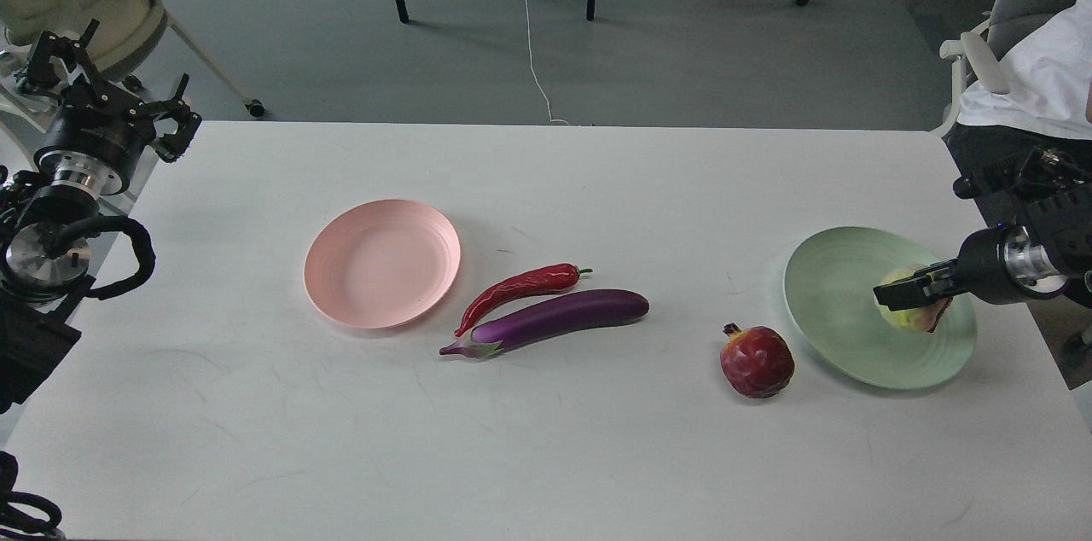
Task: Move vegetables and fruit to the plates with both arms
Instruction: 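Carry the pear onto the pale green plate and release it, then move the right gripper down and grasp the red pomegranate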
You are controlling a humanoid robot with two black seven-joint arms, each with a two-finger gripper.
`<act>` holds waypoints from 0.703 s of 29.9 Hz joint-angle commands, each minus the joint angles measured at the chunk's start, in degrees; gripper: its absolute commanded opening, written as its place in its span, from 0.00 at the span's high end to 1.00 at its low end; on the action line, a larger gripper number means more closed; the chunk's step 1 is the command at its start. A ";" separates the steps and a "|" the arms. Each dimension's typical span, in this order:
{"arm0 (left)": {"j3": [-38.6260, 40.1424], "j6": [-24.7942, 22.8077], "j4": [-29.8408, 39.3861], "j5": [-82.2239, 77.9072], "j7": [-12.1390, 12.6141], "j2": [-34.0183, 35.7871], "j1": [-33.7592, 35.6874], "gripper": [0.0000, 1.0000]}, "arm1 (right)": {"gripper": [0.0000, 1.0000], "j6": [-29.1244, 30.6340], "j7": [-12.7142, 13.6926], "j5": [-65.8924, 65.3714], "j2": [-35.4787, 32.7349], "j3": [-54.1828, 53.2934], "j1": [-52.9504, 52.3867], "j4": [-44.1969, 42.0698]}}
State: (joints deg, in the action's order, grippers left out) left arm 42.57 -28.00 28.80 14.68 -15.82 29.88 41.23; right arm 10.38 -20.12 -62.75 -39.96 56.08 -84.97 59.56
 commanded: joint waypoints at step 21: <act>-0.03 0.00 0.03 -0.09 0.09 -0.17 -0.01 0.02 | 0.03 -0.63 -0.36 0.00 -2.06 -5.89 -8.01 6.00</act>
State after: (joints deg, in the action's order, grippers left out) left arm 42.54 -28.00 28.75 14.59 -15.75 29.68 41.13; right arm 9.47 -20.54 -62.02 -42.56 50.89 -89.94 62.82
